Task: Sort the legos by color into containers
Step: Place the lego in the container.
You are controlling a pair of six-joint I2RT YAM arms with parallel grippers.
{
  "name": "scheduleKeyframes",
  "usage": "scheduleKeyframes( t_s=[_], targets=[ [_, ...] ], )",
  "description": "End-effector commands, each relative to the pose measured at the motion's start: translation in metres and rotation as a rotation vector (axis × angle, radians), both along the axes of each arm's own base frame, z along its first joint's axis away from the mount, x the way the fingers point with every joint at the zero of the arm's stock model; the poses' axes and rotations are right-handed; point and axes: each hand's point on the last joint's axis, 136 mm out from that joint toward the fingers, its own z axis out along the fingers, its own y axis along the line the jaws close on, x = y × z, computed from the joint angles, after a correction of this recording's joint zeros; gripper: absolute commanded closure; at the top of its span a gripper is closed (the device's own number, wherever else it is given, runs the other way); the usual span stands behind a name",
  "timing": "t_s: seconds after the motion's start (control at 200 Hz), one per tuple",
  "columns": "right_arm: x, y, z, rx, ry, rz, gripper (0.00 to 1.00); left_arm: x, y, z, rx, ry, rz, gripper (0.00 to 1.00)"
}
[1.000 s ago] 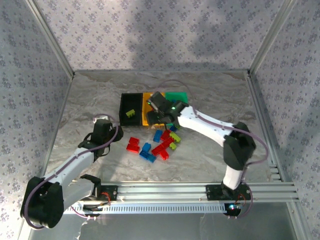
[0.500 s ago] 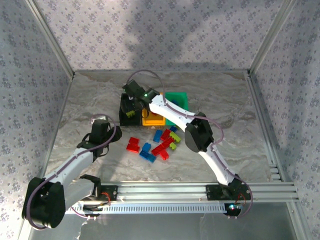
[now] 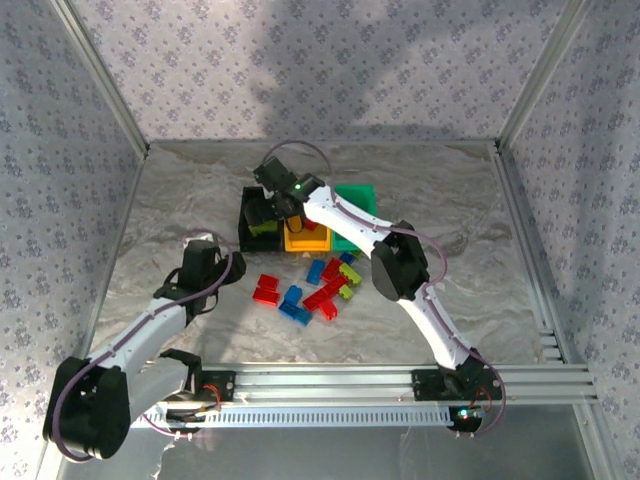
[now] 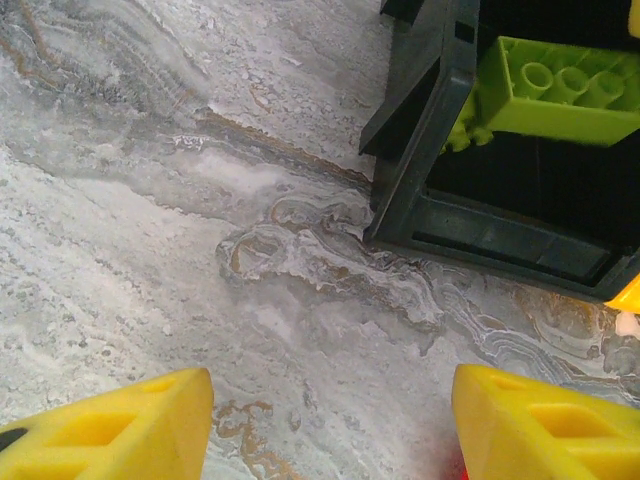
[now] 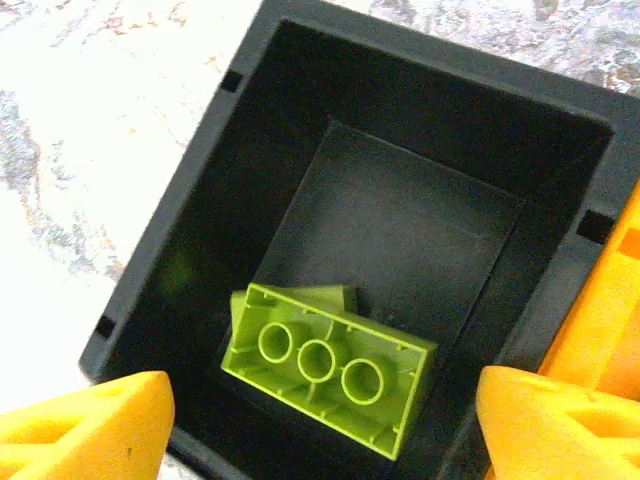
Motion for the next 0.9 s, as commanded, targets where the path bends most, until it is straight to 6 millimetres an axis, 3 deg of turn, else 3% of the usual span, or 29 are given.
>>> scheduleKeyframes(
  t_s=[0.0,0.265,0.65,0.705,0.895],
  targets=[
    [-0.01,0.001,0.036,0.041,-0.031,0.03,0.18,0.003,0.001,0.003,-0.007,-0.022,0.005,0.36],
    [-0.05,-0.016,0.046,0.09,-0.038,0.046,0.18,0.002,0.001,0.004,-0.001,-0.018,0.003,0.36],
    [-0.108,-0.132,0.012,-0.017,-0.085,-0.131,0.18,0.002,-0.026,0.006,-0.082,-0.041,-0.133,0.37],
    [-0.117,-0.154,-0.002,-0.048,-0.077,-0.161,0.18,0.002,-0.027,0.005,-0.084,-0.041,-0.137,0.37],
    [-0.128,-0.208,-0.003,-0.084,-0.108,-0.241,0.18,0.001,-0.032,0.005,-0.095,-0.047,-0.164,0.36]
  ],
)
